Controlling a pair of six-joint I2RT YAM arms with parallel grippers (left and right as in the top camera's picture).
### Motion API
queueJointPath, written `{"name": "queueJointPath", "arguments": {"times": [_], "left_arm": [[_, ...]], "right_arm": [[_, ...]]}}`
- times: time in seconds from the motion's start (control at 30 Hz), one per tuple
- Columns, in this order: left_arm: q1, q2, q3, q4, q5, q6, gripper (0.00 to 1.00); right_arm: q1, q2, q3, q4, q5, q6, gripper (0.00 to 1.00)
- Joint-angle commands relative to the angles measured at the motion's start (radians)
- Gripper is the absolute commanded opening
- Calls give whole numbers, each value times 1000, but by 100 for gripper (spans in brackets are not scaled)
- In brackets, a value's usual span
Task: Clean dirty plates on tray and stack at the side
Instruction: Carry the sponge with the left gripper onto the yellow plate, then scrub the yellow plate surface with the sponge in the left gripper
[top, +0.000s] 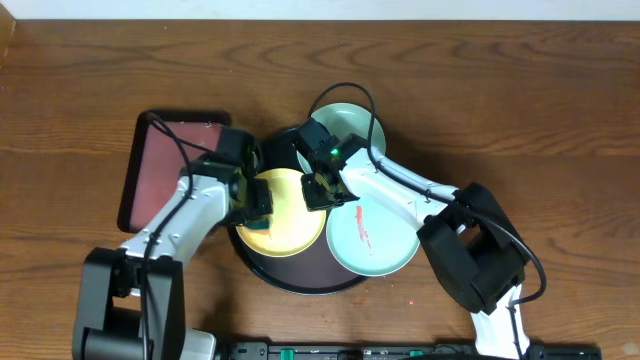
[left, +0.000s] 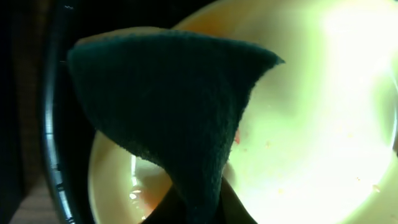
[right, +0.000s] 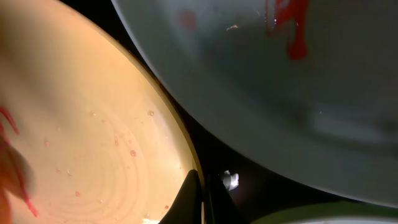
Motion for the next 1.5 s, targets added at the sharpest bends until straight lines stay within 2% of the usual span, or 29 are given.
{"name": "queueJointPath", "arguments": {"times": [0.0,0.1,0.23,0.47,0.8,1.13,1.37,1.47], "left_arm": [[-51,-2,-50,6,38,-16,14],[-85,0,-69,18,39,-17,17],[-121,0,-72,21,39,-19,35],[-91,-1,-51,65,0,-5,36],[-45,-1,28,42,-27,46,36],[-45,-1,57,-26,-46,86,52],[-45,-1,58,-23,-66,103,50],[-45,-1,58,-16,-79,109,39]], "right_arm": [[-9,19,15,3,-2,-5,1],[-9,19,15,3,-2,-5,1],[-9,19,15,3,-2,-5,1],[-9,19,15,0,-1,-6,1],[-9,19,15,2,-1,-6,1],[-9,19,15,6,-1,-6,1],[-9,19,15,7,-1,-5,1],[-9,19,15,7,-1,-6,1]]}}
